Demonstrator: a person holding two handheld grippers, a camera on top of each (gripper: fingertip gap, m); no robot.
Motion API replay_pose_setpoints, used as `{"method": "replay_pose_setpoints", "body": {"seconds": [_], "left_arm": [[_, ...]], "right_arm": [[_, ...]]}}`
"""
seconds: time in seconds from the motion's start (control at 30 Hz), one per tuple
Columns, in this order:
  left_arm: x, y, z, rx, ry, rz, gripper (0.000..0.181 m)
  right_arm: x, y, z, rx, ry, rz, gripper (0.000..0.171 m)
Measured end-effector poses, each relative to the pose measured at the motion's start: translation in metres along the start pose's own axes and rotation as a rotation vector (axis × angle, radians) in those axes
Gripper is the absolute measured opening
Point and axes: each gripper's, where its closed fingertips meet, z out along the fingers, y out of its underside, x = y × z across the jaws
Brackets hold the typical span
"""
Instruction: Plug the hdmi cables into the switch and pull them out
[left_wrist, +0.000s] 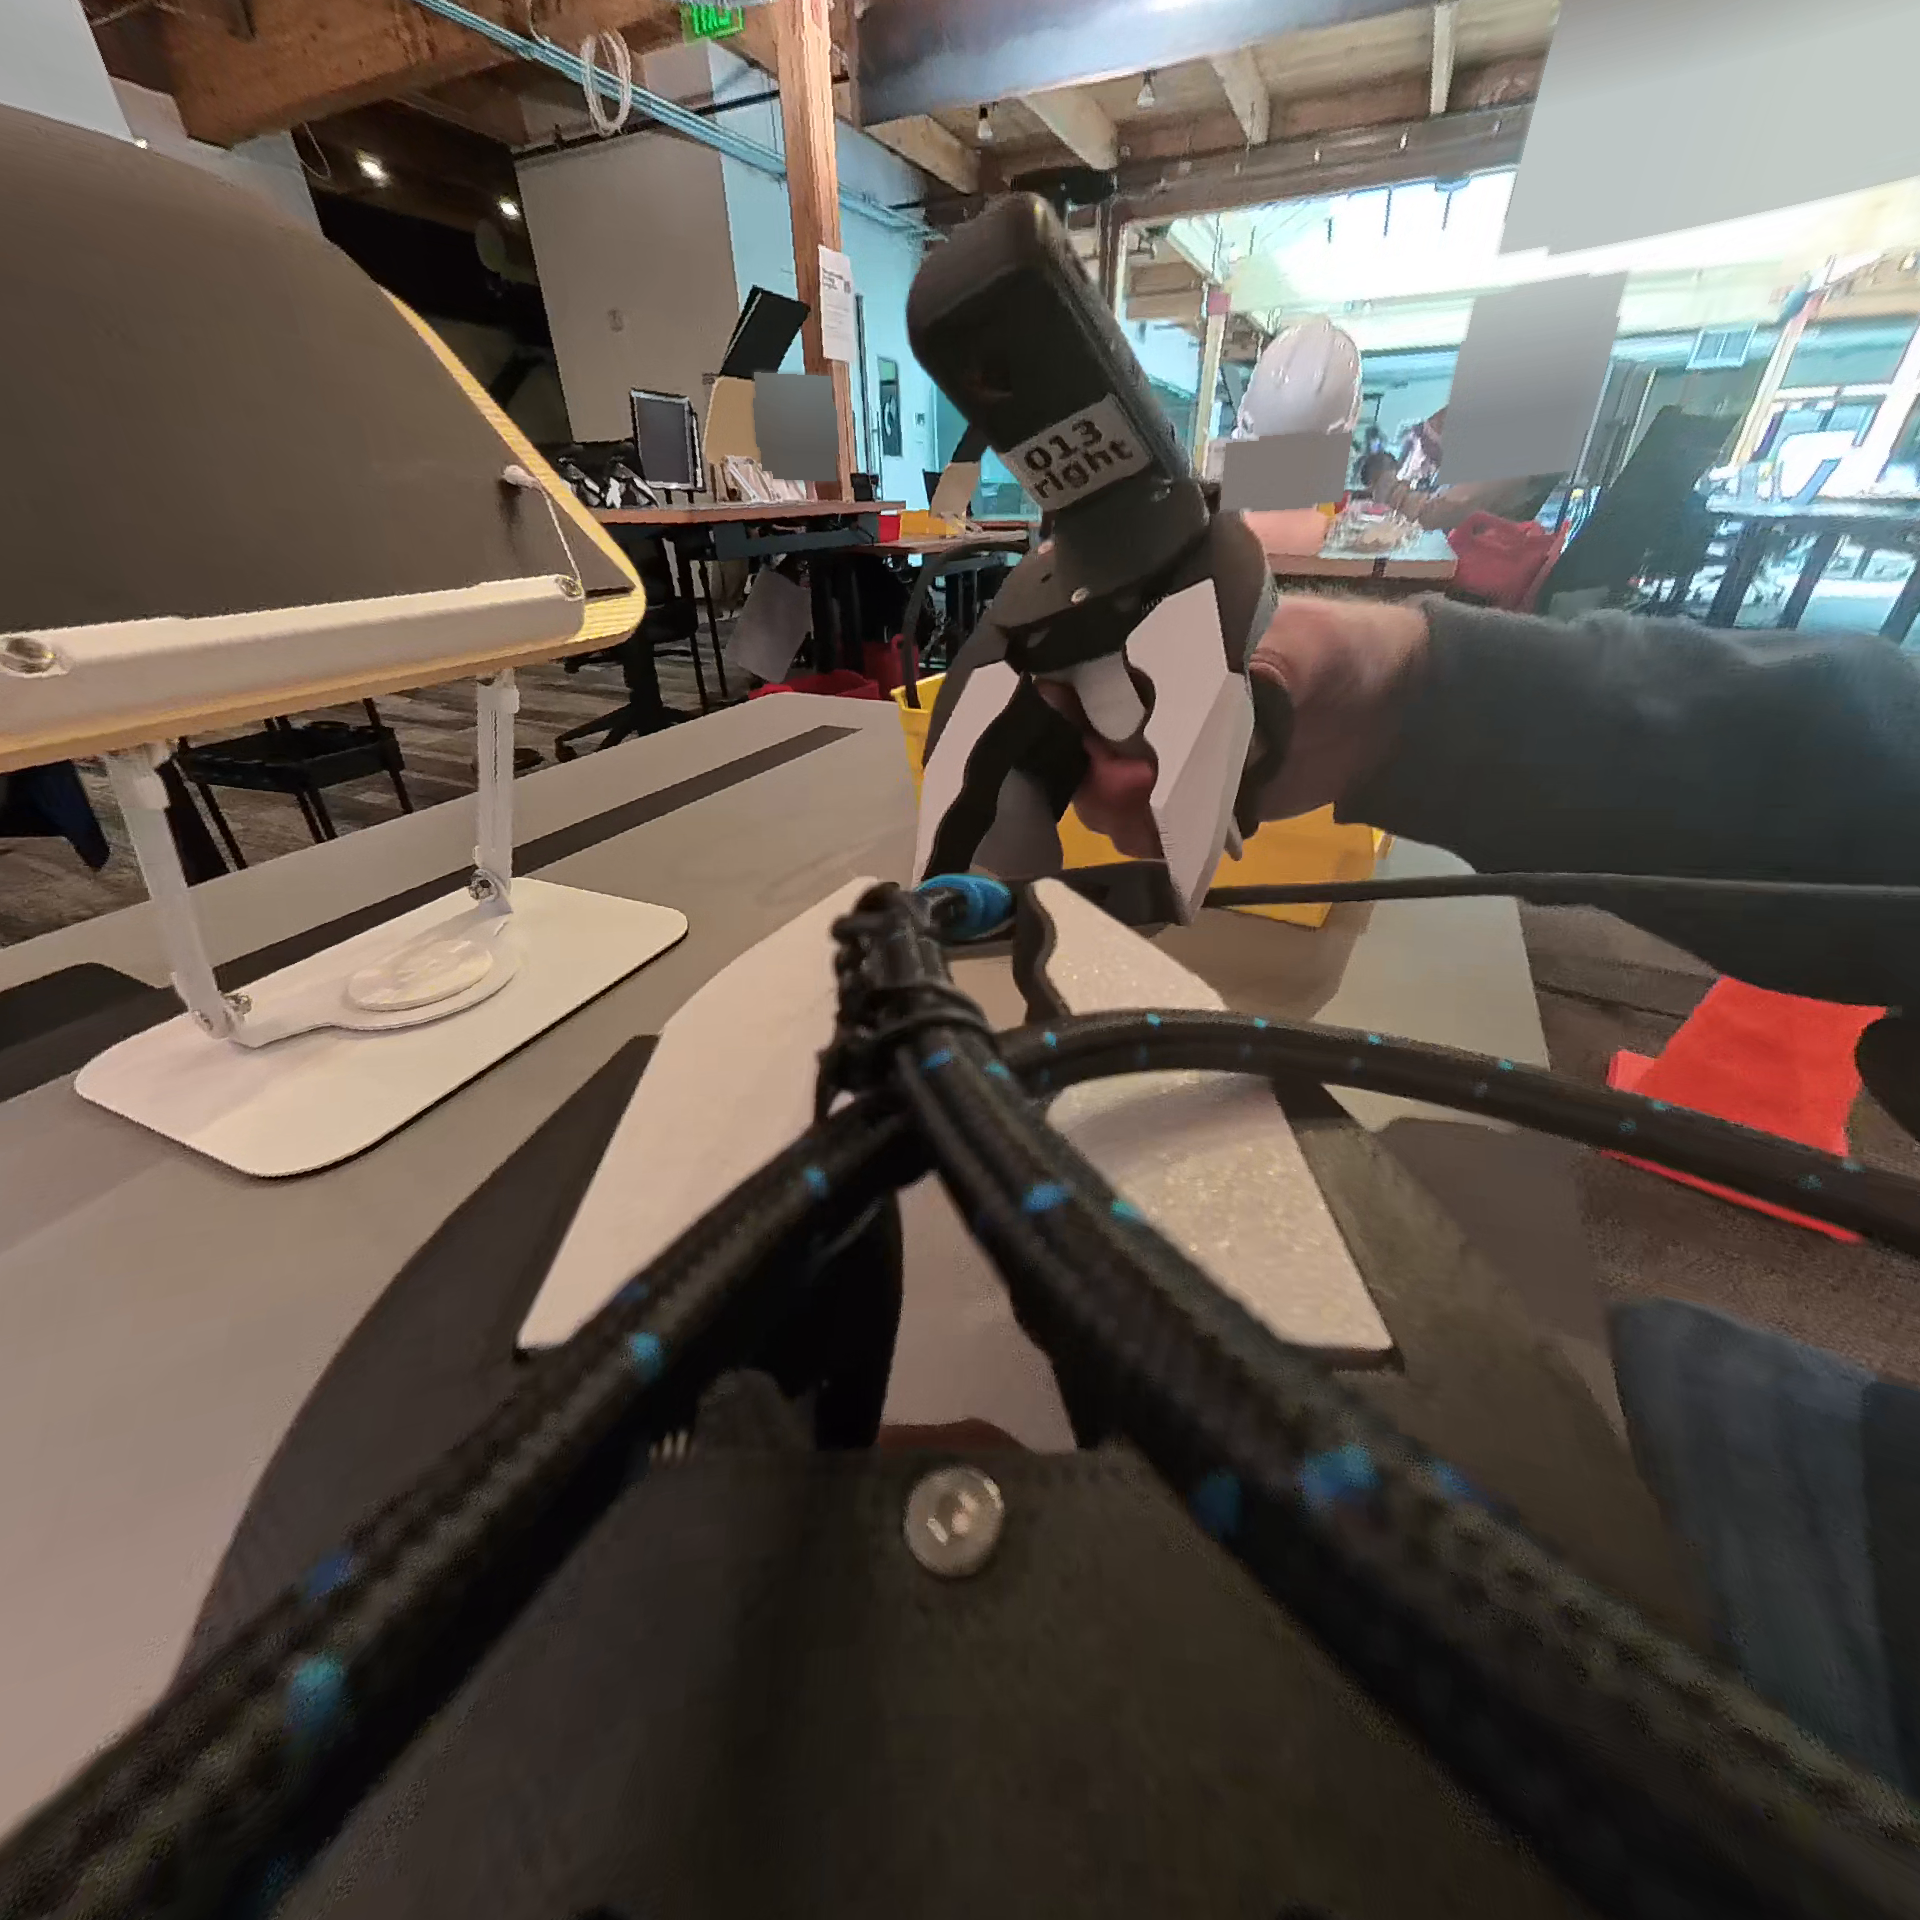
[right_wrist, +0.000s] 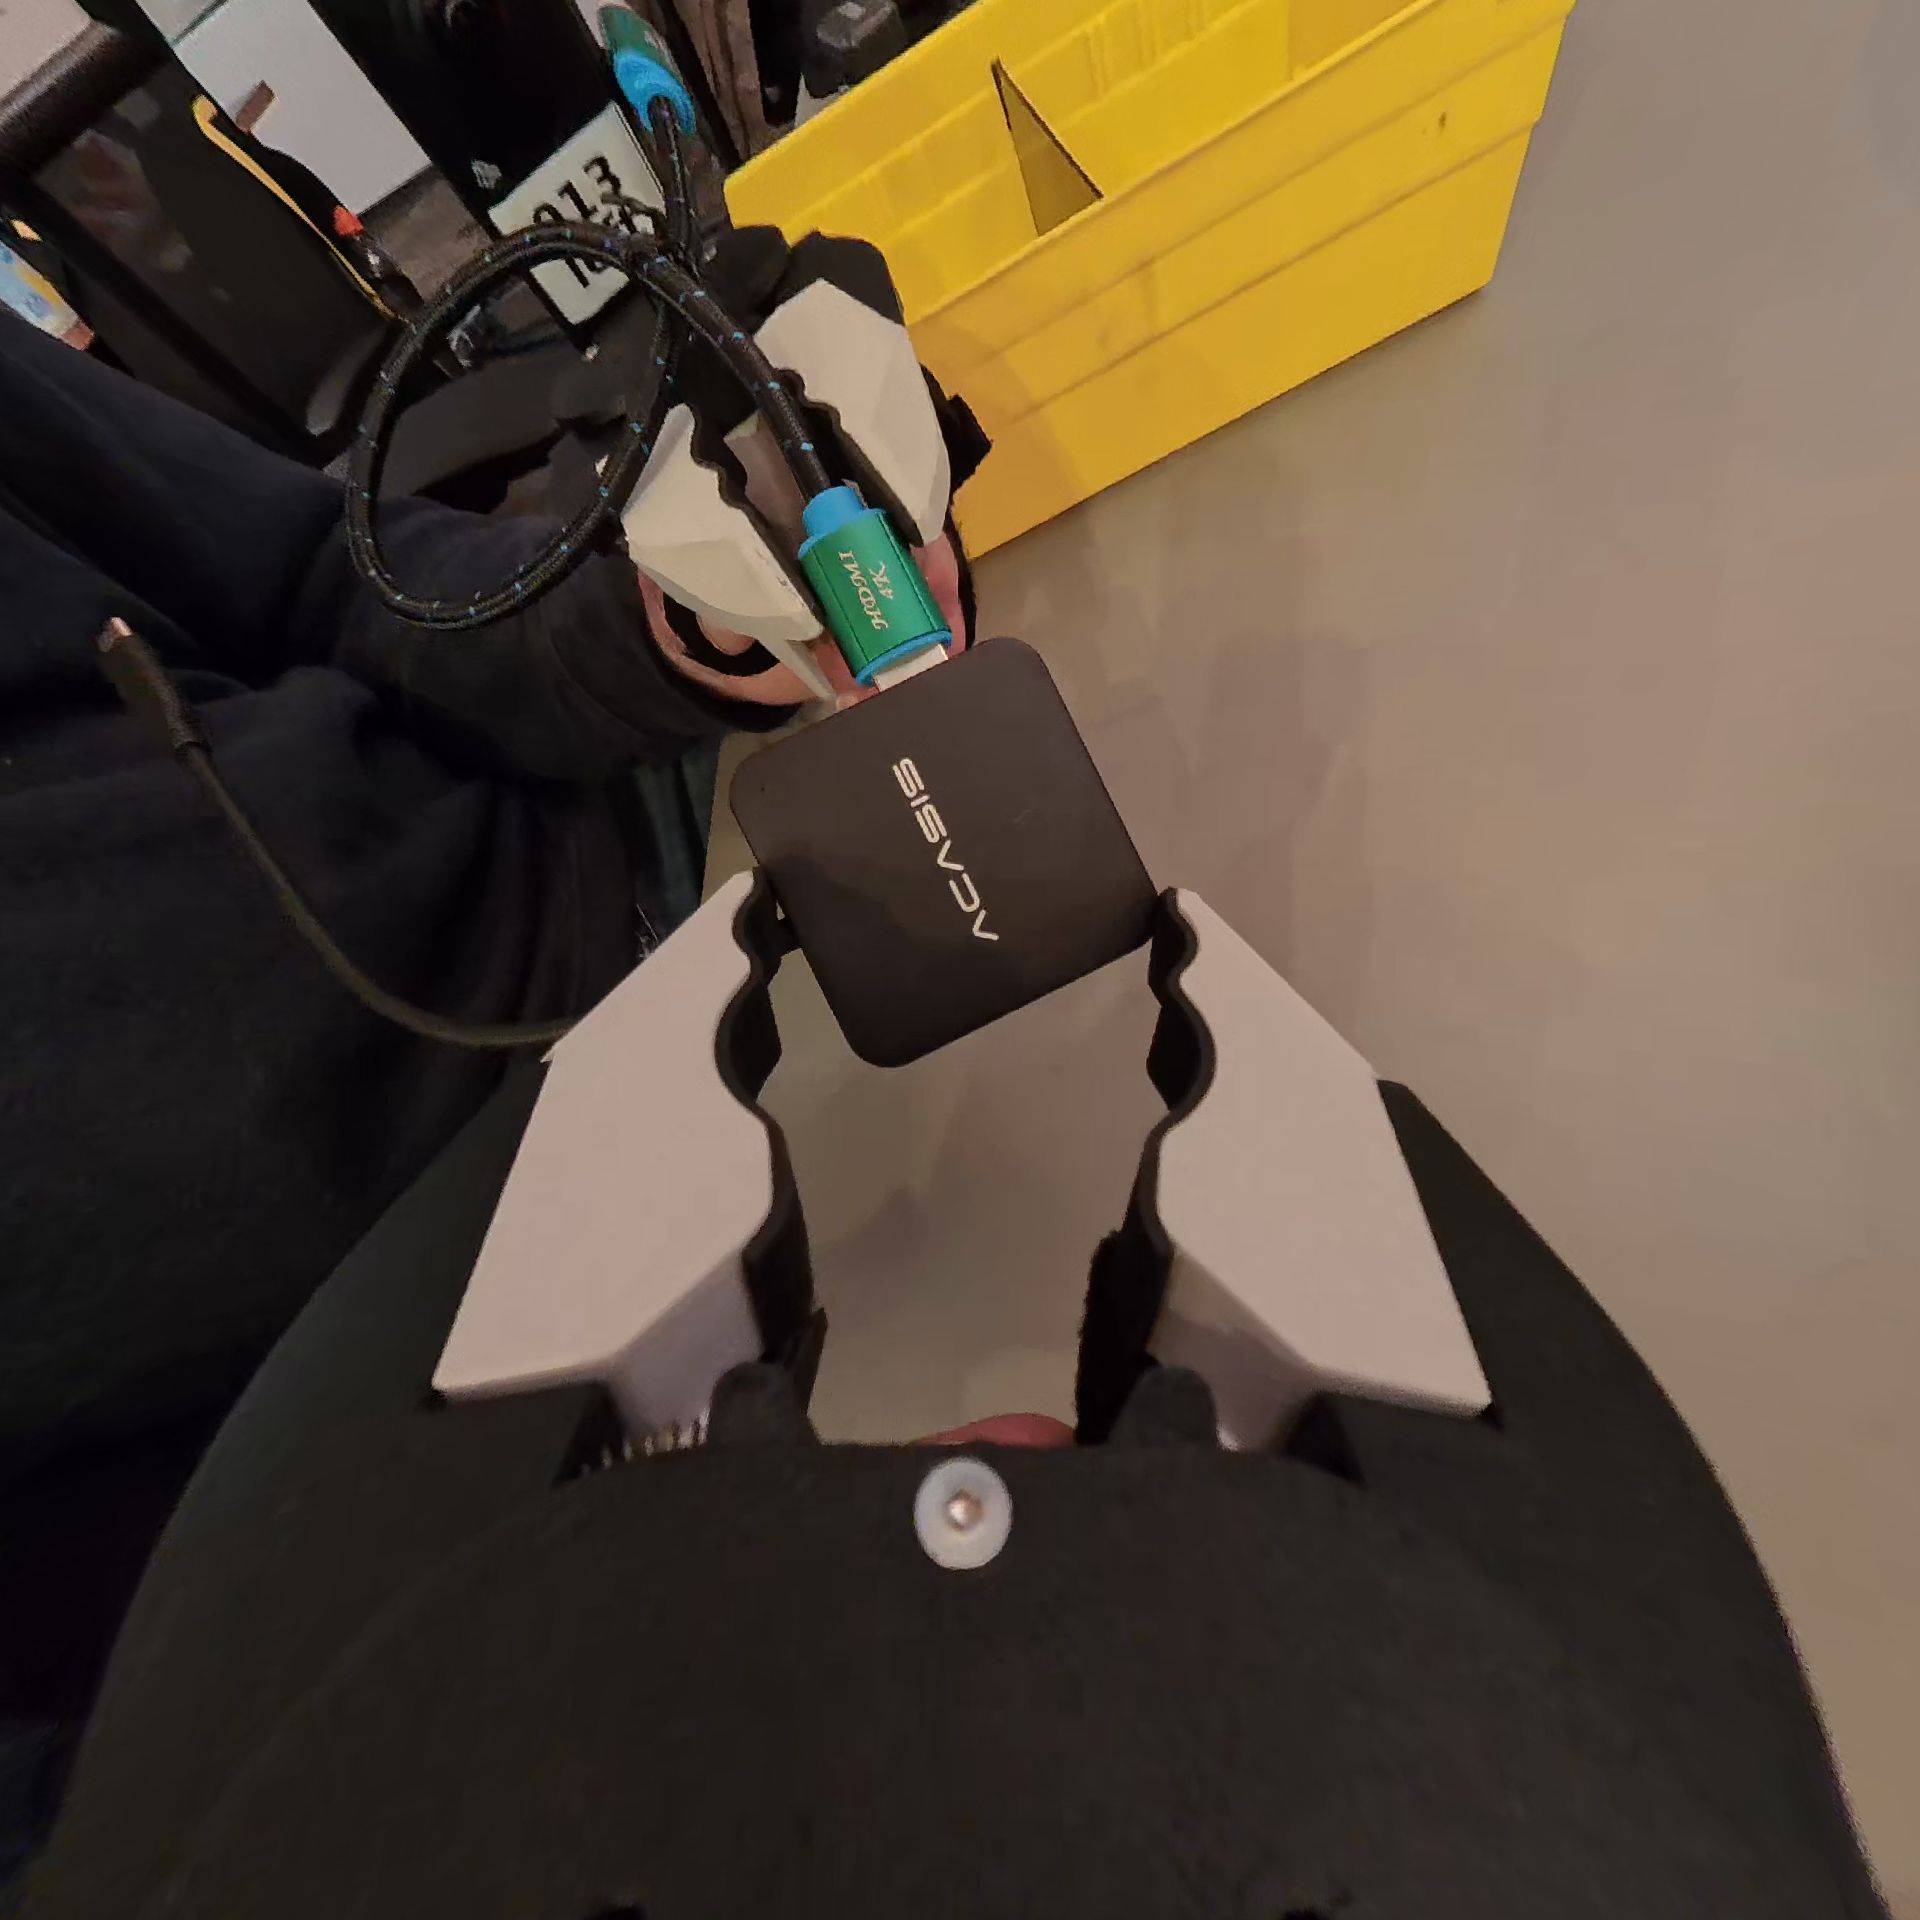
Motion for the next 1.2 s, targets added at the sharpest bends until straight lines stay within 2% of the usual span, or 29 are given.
{"method": "replay_pose_setpoints", "body": {"seconds": [0.8,0.93,1.07,1.2], "left_arm": [[-0.005,0.011,0.001,-0.067,0.0,-0.045,0.021],[0.002,0.01,0.004,-0.088,0.023,-0.016,0.021],[0.009,0.007,0.006,-0.089,0.05,-0.008,0.021],[0.017,0.004,0.007,-0.097,0.081,0.012,0.021]], "right_arm": [[0.007,0.001,-0.001,-0.045,0.122,0.001,0.071],[0.009,0.007,-0.003,-0.128,0.212,-0.11,0.086],[0.003,0.012,0.007,-0.191,0.223,-0.183,0.113],[-0.006,0.022,0.021,-0.26,0.19,-0.223,0.117]]}}
